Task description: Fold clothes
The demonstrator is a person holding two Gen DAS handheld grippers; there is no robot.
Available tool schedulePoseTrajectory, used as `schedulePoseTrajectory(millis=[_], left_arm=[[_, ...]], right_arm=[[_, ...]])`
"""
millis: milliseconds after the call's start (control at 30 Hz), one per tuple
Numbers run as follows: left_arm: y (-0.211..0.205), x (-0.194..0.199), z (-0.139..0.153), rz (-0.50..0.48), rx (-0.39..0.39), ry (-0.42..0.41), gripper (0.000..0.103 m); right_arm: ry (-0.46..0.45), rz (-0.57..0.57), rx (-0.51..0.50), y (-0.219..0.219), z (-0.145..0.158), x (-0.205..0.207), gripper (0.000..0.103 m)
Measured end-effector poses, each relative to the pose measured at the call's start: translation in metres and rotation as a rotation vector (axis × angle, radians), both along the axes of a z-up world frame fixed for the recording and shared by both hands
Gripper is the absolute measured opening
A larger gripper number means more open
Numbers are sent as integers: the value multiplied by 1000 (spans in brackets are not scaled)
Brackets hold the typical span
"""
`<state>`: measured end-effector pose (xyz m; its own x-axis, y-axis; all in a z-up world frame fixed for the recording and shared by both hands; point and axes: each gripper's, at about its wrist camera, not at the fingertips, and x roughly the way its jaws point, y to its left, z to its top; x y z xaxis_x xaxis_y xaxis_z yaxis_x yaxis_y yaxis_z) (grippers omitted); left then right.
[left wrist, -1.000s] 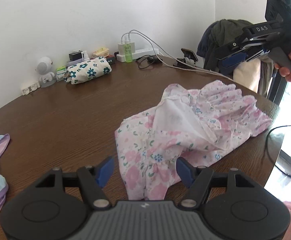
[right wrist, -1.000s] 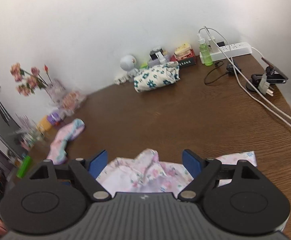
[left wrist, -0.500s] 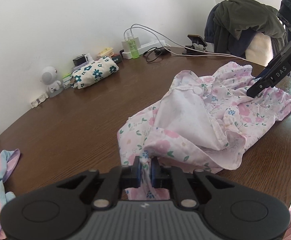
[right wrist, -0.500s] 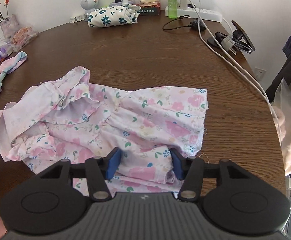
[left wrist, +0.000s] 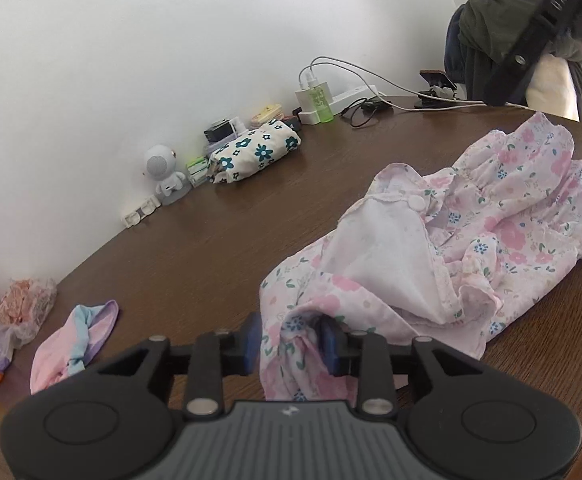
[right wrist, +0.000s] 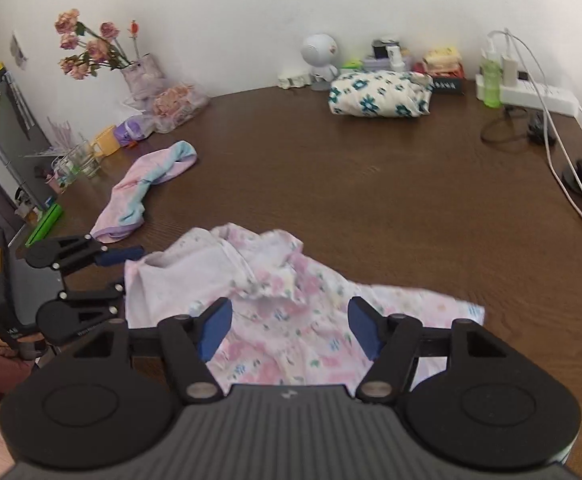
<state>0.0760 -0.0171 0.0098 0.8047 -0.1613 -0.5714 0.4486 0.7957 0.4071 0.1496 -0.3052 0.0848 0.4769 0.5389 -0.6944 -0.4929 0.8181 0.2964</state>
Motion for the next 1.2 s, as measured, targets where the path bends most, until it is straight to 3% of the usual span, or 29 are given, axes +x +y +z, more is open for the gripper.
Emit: schedulePoseTrajectory(millis=[133,267,400,433,467,533,600,700,833,900,967,1067,1100,1200], left_arm=[[-7,0,-6,-60,36,-7,32],[-13,-1,-11,-97,77,-27,32],[-15,-3,-15,-120,81,-46,31],[-15,-3,-16,-125,78,-47,26],[-15,-3,-17,-126,78,-48,16],[-15,-3,-20,-129,80,-49,9],[-11,-2,-18,-103,41,-63,7],[-2,0,-11,-44,-41,-87,6],[10,3,1,50,-121,-130,6],[8,7,1,45,-112,-110,7],[0,9,-3,17,-82,-86,11],[-11,9,-10,-9,-46,-58,13],[-14,10,-12,-14,-37,-51,13],[-15,7,-14,-15,-21,-52,21]], right_arm=[[-29,117,-177,57,3,29,66],[21,272,-315,106,-18,55,66],[127,329,-320,124,-39,79,66],[146,333,-316,125,-42,83,64],[169,339,-310,126,-47,85,61],[206,360,-282,129,-51,87,30],[200,381,-280,134,-51,82,13],[171,396,-249,140,-45,76,5],[120,377,-159,146,-33,73,5],[108,367,-139,149,-31,74,5],[117,340,-192,149,-37,74,7],[146,270,-224,137,-47,77,18],[150,253,-211,131,-46,77,26],[116,227,-173,116,-36,71,28]])
